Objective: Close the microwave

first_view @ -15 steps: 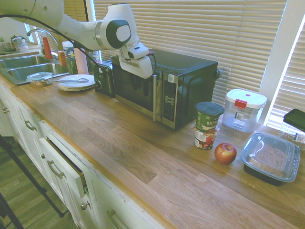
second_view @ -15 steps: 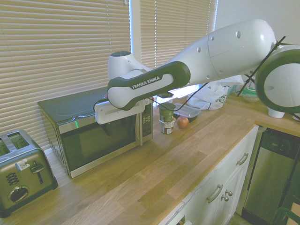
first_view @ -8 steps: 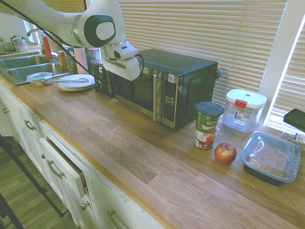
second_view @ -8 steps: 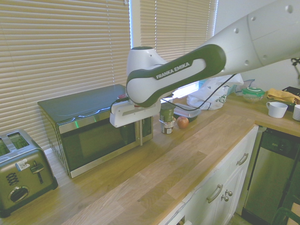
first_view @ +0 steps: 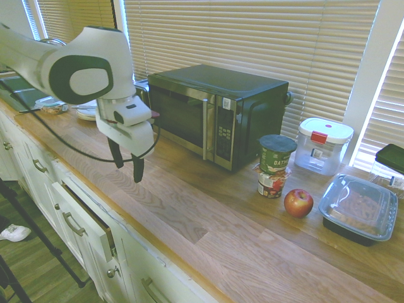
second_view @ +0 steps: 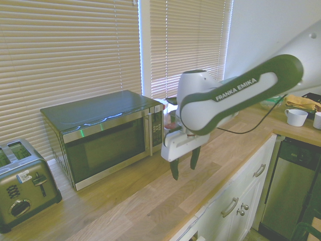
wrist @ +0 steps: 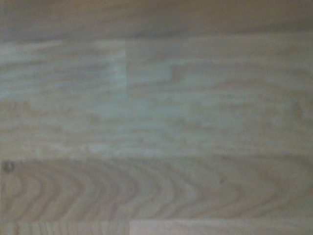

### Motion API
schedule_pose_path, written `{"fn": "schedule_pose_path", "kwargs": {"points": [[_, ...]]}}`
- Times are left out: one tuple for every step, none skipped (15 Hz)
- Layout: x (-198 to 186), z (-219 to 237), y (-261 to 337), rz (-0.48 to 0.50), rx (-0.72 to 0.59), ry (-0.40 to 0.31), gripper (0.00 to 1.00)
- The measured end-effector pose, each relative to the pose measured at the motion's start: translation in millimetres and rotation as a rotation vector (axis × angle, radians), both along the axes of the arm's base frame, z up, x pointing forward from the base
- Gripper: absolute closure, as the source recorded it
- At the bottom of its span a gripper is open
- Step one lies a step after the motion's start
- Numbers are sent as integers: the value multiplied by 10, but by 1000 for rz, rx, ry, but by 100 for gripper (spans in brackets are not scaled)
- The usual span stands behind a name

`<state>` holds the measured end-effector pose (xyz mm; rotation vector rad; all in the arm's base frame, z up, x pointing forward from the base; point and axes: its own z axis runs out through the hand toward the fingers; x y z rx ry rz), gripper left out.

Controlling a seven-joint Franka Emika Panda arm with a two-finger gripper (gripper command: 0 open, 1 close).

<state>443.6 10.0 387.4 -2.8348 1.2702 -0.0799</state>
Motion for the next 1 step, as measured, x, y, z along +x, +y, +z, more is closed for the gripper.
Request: {"fn": "schedule_pose_path", "kwargs": {"points": [[-161,-45,-9,9,-2,-7,0]]}}
